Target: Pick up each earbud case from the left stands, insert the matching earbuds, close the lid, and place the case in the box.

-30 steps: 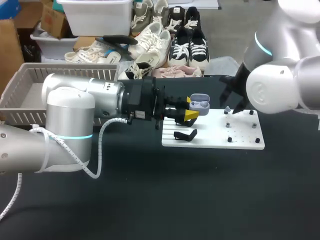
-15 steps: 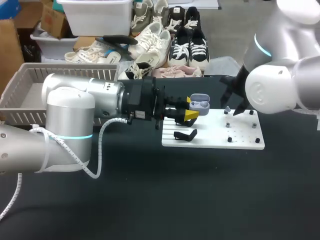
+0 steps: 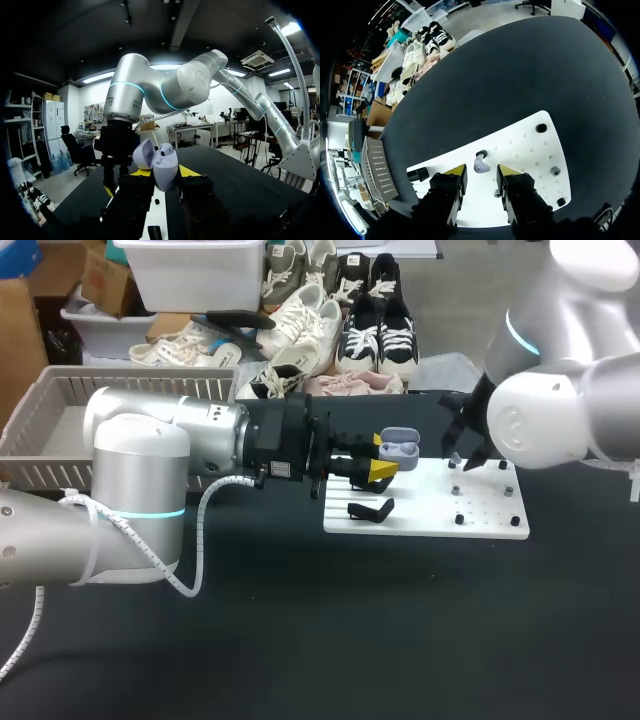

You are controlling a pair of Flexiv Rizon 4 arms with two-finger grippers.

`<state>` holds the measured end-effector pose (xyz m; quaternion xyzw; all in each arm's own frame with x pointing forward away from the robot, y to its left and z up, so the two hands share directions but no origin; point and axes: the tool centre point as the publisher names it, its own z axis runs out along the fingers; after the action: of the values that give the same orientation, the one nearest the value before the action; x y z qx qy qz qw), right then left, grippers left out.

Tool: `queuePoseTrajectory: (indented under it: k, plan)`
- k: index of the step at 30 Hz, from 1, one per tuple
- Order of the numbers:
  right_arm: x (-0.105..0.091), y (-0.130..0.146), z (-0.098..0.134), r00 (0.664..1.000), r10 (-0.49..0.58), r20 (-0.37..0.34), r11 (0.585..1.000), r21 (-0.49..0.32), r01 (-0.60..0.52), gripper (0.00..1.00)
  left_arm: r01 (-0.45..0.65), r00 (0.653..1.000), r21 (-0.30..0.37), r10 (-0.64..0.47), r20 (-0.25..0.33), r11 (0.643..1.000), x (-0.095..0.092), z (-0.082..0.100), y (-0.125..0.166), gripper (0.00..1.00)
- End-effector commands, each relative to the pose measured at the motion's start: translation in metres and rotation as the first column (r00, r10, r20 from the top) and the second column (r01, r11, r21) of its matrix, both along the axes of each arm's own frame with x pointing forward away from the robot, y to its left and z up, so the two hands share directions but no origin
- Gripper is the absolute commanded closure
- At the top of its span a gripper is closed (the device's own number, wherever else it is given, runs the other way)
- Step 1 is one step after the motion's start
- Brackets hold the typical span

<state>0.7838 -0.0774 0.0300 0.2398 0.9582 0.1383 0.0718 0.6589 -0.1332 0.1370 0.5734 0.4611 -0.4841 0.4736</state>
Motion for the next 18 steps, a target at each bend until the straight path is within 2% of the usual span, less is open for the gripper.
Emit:
queuePoseTrajectory:
  k: [1, 8, 11, 12, 13, 18]
  plan:
    - [0.0011, 0.0013, 0.0002, 1.0, -0.003, -0.005, 1.0, -0.002, 0.003, 0.64, 0.002, 1.0, 0.0, -0.002, 0.0, 1.0, 0.001, -0.0004, -0.0003, 1.0]
    - [0.0014, 0.002, -0.001, 1.0, 0.0, -0.01, 1.0, -0.005, 0.0, 0.68, 0.002, 1.0, 0.0, -0.002, 0.0, 1.0, 0.001, -0.0004, -0.0003, 1.0]
    - [0.0015, 0.002, -0.0016, 1.0, 0.001, -0.011, 1.0, -0.006, -0.001, 0.82, 0.002, 1.0, 0.0, -0.002, 0.0, 1.0, 0.001, -0.0004, -0.0003, 1.0]
    - [0.0015, 0.0018, -0.0019, 1.0, 0.001, -0.012, 1.0, -0.006, -0.001, 0.89, 0.002, 1.0, 0.0, -0.002, 0.0, 1.0, 0.001, -0.0004, -0.0003, 1.0]
    - [0.0018, 0.0018, -0.0026, 1.0, 0.002, -0.013, 1.0, -0.006, -0.002, 1.0, 0.002, 1.0, 0.0, -0.002, 0.0, 1.0, 0.001, -0.0004, -0.0003, 1.0]
    - [0.0021, 0.0015, -0.003, 1.0, 0.005, -0.016, 1.0, -0.007, -0.005, 1.0, 0.002, 1.0, 0.0, -0.002, 0.0, 1.0, 0.001, -0.0004, -0.0003, 1.0]
